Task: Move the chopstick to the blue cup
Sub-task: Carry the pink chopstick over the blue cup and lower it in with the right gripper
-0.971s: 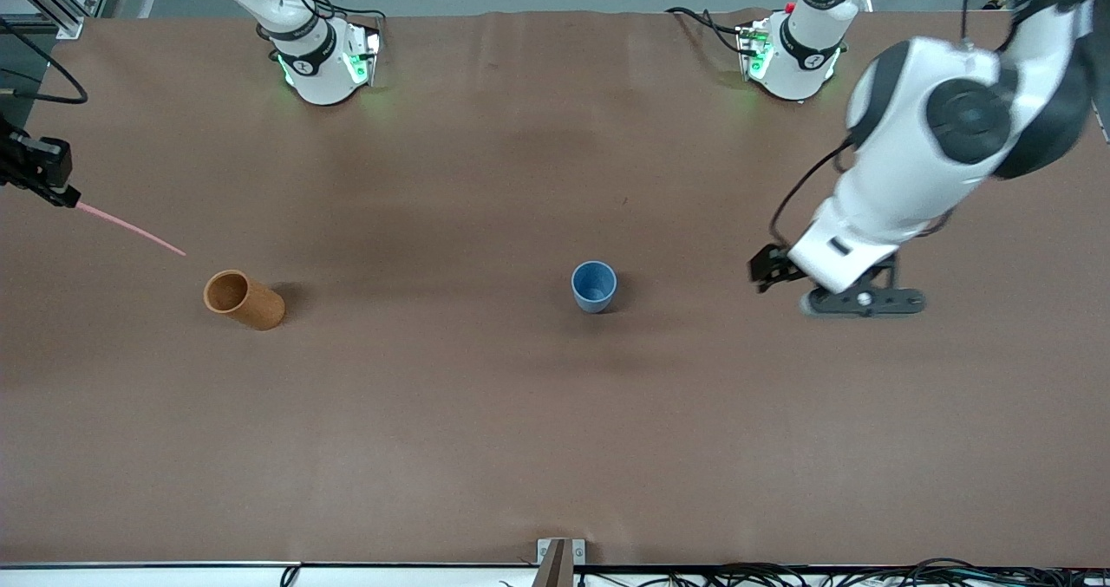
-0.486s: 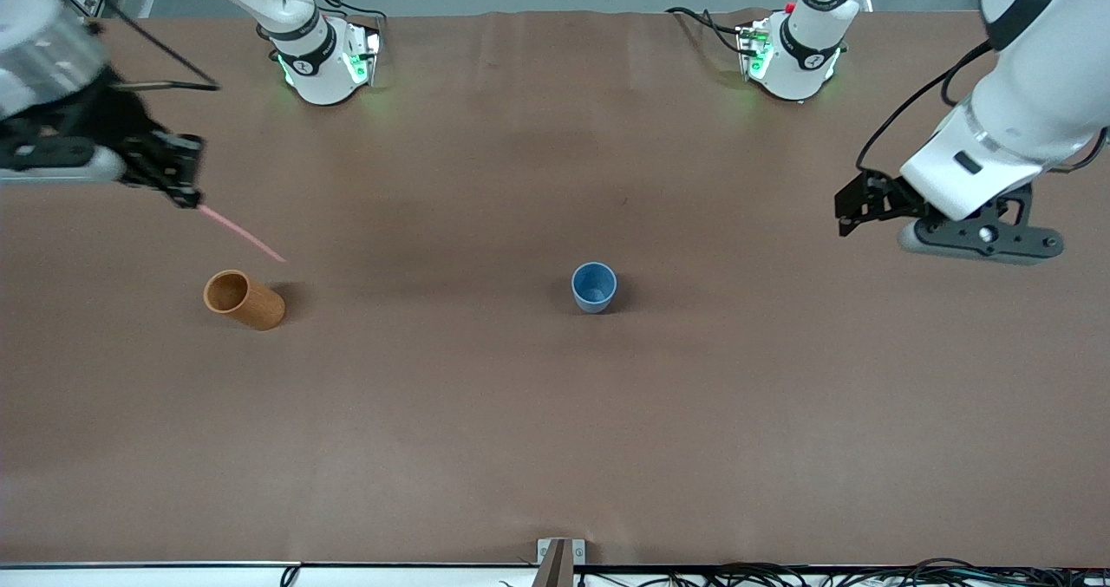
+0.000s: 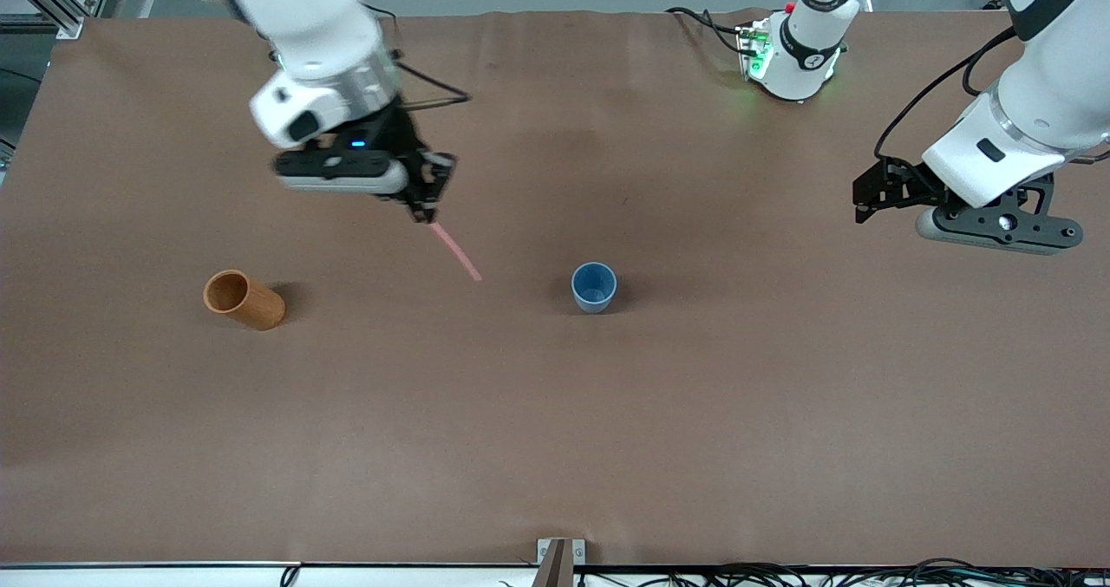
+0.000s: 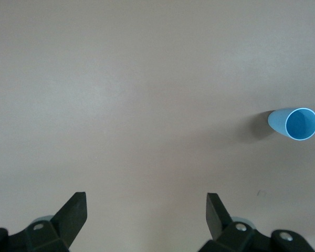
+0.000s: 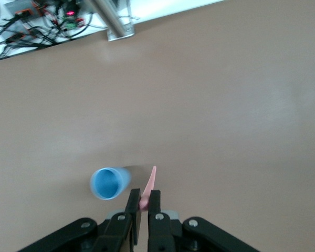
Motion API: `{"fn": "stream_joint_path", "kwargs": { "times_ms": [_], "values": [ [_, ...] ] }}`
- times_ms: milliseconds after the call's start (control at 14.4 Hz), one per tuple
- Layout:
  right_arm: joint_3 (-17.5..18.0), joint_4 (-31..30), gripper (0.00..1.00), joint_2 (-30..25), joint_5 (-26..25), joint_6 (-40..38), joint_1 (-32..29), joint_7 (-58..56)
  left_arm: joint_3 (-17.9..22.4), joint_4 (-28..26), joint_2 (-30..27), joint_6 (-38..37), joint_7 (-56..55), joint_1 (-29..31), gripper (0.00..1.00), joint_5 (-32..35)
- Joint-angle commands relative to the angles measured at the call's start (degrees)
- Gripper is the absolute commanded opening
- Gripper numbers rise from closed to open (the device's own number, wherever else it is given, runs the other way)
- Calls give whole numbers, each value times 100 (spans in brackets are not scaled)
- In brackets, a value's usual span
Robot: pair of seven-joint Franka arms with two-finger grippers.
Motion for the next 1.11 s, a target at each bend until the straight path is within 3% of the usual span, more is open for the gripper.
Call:
{"fn": "stream_joint_path", "kwargs": {
  "times_ms": [0,347,486,1040],
  "values": [
    [-104,1069,1,879,-121,-101,418,576,-26,70,-105,31,102,85,100,-43],
    [-95,1344,1,1540,-744,118,1157,1472,-35,9,-219,-22,312,277,100,-217],
    [-95,1344,1,1680,-763,153,1289,1544,-53,-88,-315,-65,400,427,100,-482],
    [-95,1239,2,1839,-824,364,1448,1561,-61,-61,-272,-66,331,419,100,-157]
  ]
}}
